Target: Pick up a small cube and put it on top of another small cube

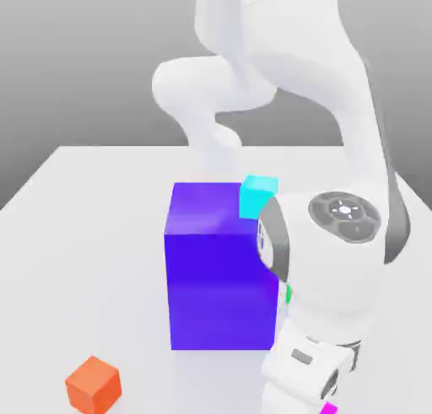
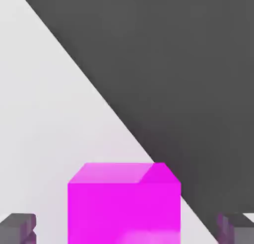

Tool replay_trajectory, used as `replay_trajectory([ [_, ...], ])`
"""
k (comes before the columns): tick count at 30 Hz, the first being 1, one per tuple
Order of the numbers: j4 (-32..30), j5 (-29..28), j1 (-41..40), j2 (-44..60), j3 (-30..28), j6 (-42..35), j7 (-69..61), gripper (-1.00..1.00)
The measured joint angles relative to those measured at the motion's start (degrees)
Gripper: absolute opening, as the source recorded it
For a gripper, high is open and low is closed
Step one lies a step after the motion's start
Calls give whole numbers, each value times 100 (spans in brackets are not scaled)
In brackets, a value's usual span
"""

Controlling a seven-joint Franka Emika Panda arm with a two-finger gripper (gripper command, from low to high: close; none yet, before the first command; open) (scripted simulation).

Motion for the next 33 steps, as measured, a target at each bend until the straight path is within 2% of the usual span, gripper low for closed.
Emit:
replay_trajectory([
  [5,7,-2,-2,34,3,18,-1,-100],
  [9,-153,-49,30,-661,-35,-519,35,-100],
  [20,-2281,535,485,-2797,589,-564,50,-100],
  [29,-4123,388,859,-4547,1004,-429,525,-100],
  [33,-4267,230,785,-4064,1117,203,668,-100],
])
